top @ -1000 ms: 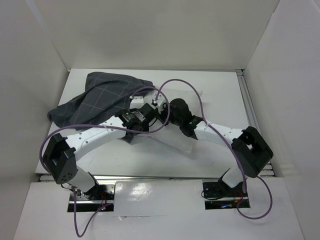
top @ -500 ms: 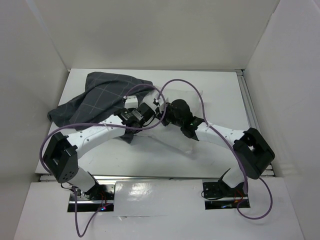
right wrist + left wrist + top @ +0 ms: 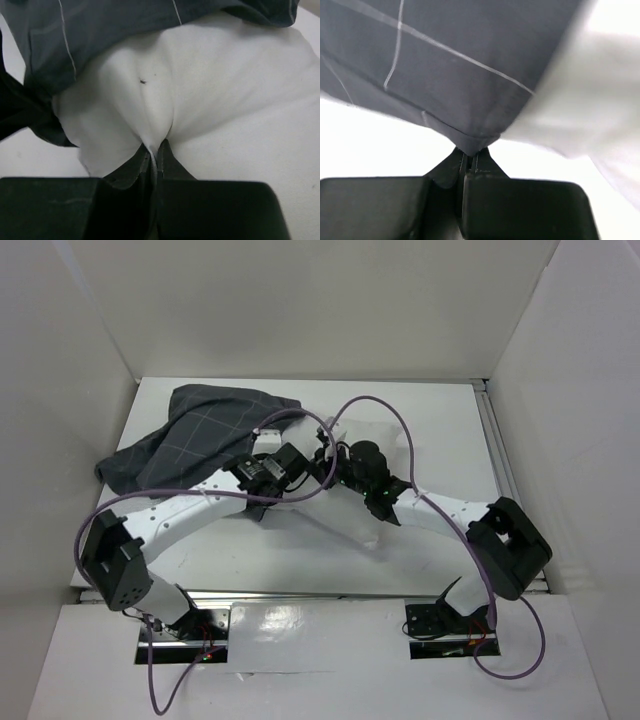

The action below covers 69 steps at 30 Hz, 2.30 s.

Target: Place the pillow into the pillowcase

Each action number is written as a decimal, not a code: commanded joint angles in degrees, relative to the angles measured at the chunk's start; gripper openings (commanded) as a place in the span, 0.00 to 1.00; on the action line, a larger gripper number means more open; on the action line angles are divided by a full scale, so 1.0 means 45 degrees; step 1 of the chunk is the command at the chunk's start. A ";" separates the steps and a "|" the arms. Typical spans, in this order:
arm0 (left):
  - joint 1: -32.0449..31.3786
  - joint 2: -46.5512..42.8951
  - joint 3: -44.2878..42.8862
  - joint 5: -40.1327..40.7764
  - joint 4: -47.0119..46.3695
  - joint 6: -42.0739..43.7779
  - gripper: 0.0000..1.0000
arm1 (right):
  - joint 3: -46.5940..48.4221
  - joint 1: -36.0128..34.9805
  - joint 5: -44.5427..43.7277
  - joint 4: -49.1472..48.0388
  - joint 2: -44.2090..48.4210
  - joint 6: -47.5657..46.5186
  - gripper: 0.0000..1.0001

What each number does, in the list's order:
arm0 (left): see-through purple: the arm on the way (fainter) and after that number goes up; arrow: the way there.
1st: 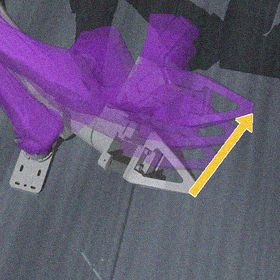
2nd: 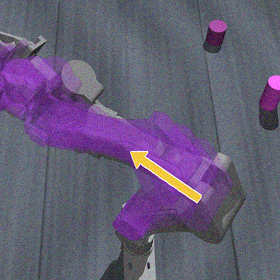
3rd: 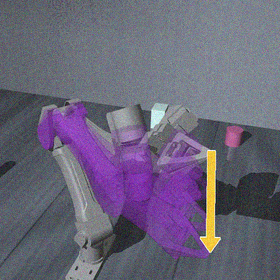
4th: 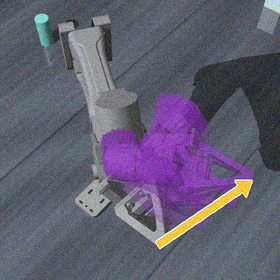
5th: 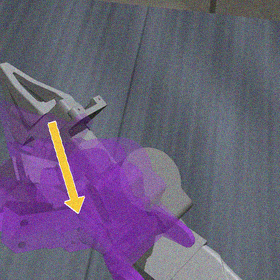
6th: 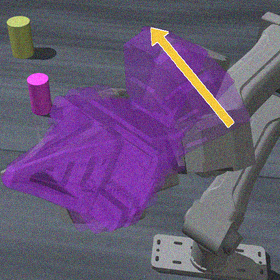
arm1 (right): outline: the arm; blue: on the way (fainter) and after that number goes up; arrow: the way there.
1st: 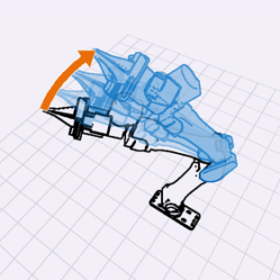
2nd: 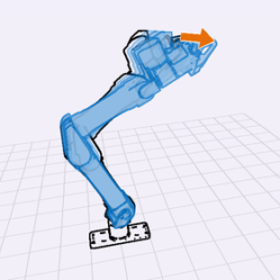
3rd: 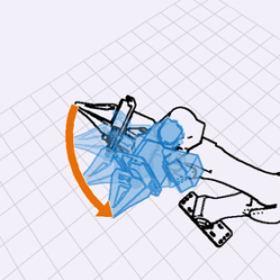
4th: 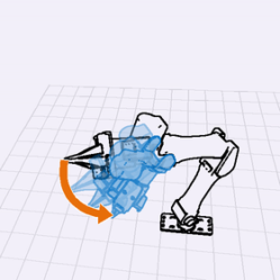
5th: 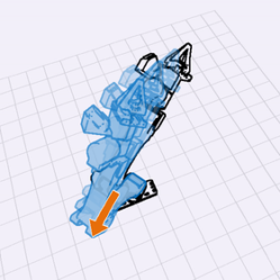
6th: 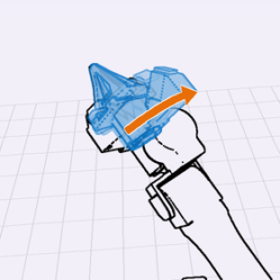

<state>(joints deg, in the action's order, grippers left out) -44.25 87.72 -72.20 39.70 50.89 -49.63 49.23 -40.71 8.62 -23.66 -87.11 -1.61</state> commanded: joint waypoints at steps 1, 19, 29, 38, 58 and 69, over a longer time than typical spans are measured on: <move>-0.0886 -0.1192 -0.0183 -0.0930 0.0001 0.1395 0.00 | -0.0898 -0.0075 0.1188 -0.4615 0.0880 0.2383 0.00; -0.1964 -0.0997 -0.3134 -0.6029 -0.1658 0.5169 0.04 | -0.4007 -0.1518 -0.0488 -1.8746 -0.4000 0.9673 0.00; -0.1964 -0.0957 -0.2120 -0.6186 -0.1252 0.4485 0.98 | -0.5412 -0.1657 -0.1895 -1.7811 -0.1956 0.8542 0.00; -0.1204 -0.1527 -0.4459 -0.2032 -0.0003 0.3801 1.00 | -0.4696 -0.1657 -0.2910 -0.9578 0.2928 0.6941 0.88; 0.3251 0.7072 -1.3489 0.0669 0.2852 0.5110 0.98 | -0.2405 -0.0194 -0.7895 0.2736 0.6095 0.6547 1.00; 0.2763 0.2307 -0.7868 -0.0458 0.1952 0.3864 1.00 | -0.3965 0.2616 -0.3682 0.4107 0.7053 0.8070 1.00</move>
<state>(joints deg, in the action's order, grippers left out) -32.58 102.96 -112.27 39.07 60.95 -28.05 33.56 -31.81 -15.73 -7.16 -56.42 32.08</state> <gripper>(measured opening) 0.999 0.999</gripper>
